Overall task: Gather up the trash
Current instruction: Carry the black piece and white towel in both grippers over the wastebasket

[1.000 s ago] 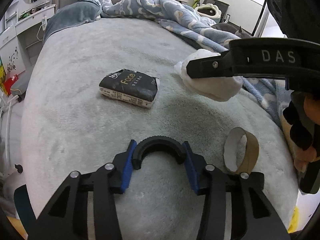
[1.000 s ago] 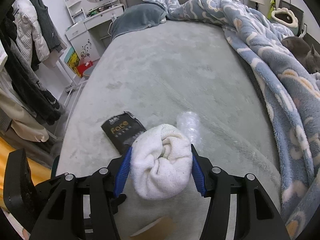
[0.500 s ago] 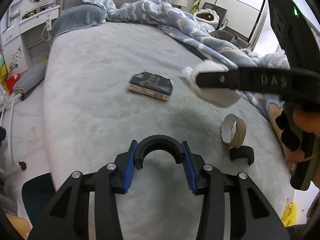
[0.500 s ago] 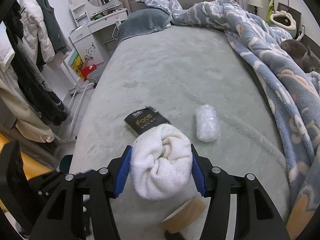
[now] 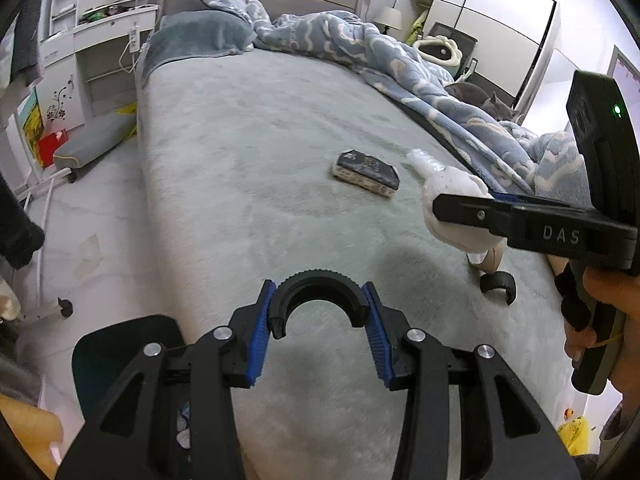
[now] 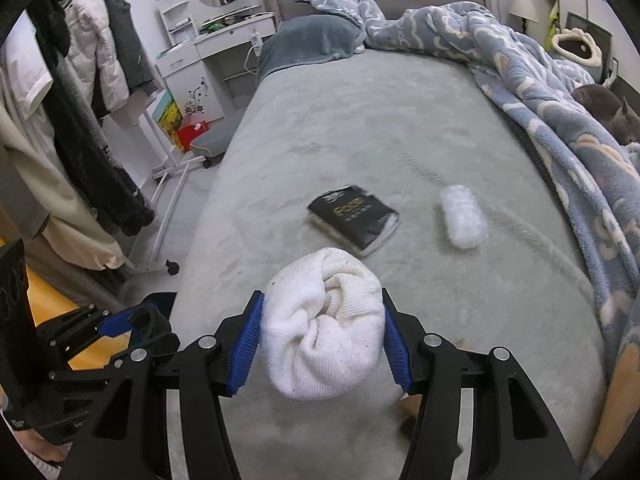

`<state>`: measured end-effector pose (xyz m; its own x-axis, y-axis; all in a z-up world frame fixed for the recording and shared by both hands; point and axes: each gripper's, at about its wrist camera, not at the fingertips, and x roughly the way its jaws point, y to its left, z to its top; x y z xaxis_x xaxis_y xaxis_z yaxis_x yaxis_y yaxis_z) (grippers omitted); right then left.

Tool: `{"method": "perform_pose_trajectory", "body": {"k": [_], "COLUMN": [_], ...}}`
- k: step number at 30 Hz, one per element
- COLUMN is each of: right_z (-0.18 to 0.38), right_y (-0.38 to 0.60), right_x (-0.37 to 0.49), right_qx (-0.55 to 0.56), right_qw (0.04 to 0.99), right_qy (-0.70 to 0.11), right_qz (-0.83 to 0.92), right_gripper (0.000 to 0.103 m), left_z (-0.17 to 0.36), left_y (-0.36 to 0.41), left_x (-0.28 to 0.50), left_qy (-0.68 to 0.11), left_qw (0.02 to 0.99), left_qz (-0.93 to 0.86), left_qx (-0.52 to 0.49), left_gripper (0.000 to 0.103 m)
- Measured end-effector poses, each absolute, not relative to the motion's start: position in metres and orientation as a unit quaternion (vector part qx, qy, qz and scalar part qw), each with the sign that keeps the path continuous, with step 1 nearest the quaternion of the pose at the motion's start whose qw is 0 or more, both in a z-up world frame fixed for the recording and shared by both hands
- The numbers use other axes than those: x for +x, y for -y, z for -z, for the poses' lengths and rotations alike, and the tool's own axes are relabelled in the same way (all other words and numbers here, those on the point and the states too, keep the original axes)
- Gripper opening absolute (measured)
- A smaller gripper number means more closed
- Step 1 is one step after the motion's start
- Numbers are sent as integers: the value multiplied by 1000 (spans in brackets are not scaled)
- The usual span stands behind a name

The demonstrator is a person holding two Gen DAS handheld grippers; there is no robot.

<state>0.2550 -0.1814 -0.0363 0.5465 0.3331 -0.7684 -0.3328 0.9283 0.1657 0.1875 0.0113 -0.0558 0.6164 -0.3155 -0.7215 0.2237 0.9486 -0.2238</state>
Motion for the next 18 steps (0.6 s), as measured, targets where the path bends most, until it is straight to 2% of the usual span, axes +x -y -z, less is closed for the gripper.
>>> {"method": "perform_pose_trajectory", "body": {"k": [18], "right_z": [50], "right_y": [123], "right_x": [218], "right_qx": [-24], "right_qw": [874], "right_qy": [-435], "right_qz": [-217], "right_gripper": [56], "left_z": [61], "left_y": [-88], "left_x": [156], "left_qy": [-423], "left_qw": [896], "left_qz": [106], "left_qx": [-83], "left_gripper": [46]}}
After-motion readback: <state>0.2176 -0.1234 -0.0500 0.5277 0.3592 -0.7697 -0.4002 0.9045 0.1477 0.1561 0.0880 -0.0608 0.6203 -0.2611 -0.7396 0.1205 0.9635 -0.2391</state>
